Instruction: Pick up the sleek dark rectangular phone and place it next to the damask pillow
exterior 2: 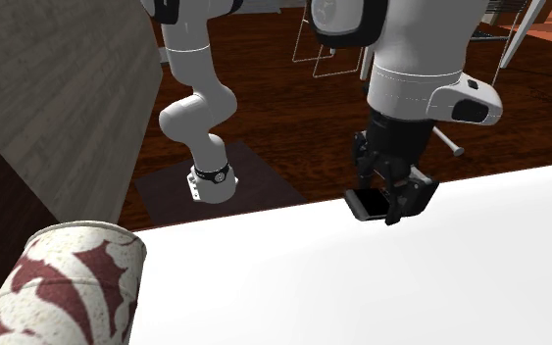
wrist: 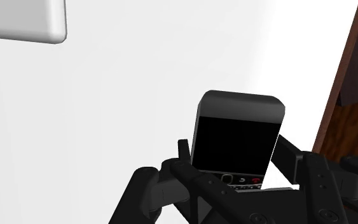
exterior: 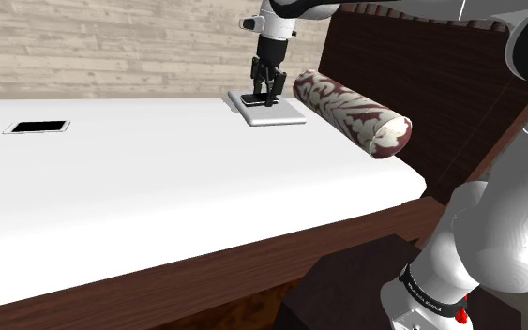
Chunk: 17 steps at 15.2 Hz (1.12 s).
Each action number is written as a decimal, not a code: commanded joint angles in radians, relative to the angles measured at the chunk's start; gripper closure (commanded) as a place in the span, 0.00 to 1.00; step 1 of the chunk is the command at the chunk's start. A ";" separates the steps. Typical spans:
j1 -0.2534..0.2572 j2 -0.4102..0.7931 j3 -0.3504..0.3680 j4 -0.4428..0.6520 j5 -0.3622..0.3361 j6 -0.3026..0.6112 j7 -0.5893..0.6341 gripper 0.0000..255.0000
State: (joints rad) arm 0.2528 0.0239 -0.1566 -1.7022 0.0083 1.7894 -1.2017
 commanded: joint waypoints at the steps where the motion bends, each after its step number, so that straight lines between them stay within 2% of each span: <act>1: -0.001 -0.001 0.000 0.028 0.000 -0.029 -0.001 1.00; 8: -0.002 0.013 -0.001 0.128 0.002 -0.115 -0.002 1.00; 17: -0.070 -0.228 -0.074 -0.141 -0.042 -0.084 -0.137 1.00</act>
State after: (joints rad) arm 0.1907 -0.1798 -0.2213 -1.8221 -0.0278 1.7095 -1.3209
